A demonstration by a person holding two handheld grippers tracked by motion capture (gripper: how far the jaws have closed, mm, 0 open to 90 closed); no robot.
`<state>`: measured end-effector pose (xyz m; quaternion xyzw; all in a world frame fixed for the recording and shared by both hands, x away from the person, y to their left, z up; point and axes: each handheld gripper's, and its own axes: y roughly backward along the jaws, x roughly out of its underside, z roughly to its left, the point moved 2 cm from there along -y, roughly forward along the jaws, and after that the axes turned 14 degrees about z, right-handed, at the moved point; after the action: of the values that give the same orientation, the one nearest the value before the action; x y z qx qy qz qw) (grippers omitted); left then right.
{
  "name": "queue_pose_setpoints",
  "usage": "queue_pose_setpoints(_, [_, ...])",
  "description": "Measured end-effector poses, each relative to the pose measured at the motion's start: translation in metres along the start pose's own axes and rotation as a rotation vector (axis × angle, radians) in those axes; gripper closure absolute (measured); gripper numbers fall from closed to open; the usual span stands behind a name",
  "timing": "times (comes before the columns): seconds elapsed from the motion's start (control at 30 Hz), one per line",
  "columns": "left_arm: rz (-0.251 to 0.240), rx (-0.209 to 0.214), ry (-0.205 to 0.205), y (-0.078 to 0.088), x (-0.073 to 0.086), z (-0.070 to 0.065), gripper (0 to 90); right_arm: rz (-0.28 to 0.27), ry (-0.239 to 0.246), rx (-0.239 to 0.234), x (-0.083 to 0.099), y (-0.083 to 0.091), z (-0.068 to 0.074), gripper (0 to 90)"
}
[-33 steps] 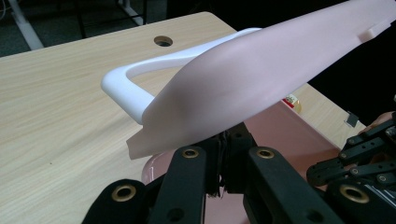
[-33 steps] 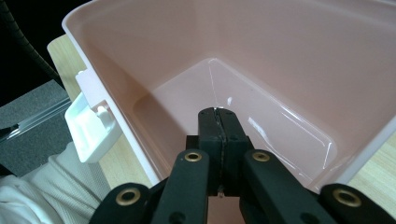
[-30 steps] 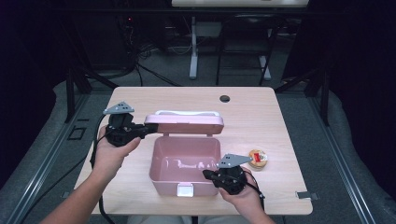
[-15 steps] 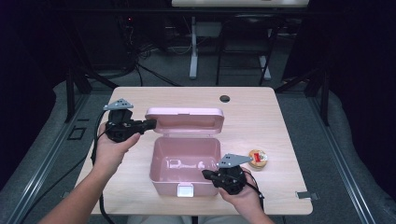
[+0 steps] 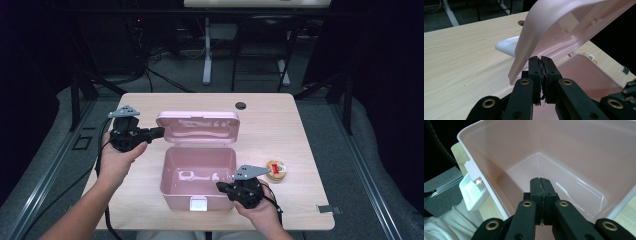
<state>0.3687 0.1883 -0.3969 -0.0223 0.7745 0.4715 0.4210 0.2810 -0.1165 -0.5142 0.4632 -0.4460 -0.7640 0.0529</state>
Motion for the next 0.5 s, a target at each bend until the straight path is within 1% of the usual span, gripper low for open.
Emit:
queue_pose_setpoints(0.07, [-0.001,-0.003,0.003,0.001,0.001,0.001,85.6,0.000,0.000,0.000,0.000,0.000,0.000,90.0])
queue_pose_setpoints(0.2, [0.001,-0.023,0.011,0.002,0.003,0.004,80.7,-0.003,0.001,0.001,0.000,0.000,0.000,90.0])
queue_pose_setpoints(0.23, [-0.012,-0.044,0.021,0.002,0.003,0.005,77.4,-0.003,0.001,0.001,0.000,0.000,0.000,90.0])
queue_pose_setpoints(0.27, [-0.023,-0.062,0.025,0.002,0.003,0.006,70.5,-0.003,0.001,0.001,0.000,0.000,0.000,90.0])
queue_pose_setpoints(0.3, [-0.034,-0.066,0.024,0.002,0.003,0.008,63.1,-0.003,0.001,0.001,0.000,0.000,0.000,90.0])
queue_pose_setpoints(0.37, [-0.040,-0.091,0.012,-0.003,0.000,0.010,52.5,-0.004,0.001,0.000,0.000,0.000,0.000,90.0])
queue_pose_setpoints(0.4, [-0.040,-0.096,0.004,-0.007,-0.002,0.012,50.4,-0.003,0.001,0.000,0.000,0.000,0.000,90.0])
queue_pose_setpoints(0.43, [-0.037,-0.092,0.007,-0.011,-0.004,0.013,52.9,-0.003,0.001,0.000,0.000,-0.001,0.000,90.0])
queue_pose_setpoints(0.47, [-0.040,-0.102,0.009,-0.014,-0.007,0.014,58.9,-0.003,0.001,0.000,0.000,-0.001,0.000,90.0])
queue_pose_setpoints(0.5, [-0.040,-0.115,0.011,-0.018,-0.009,0.015,66.7,-0.003,0.002,0.001,0.000,-0.001,0.000,90.0])
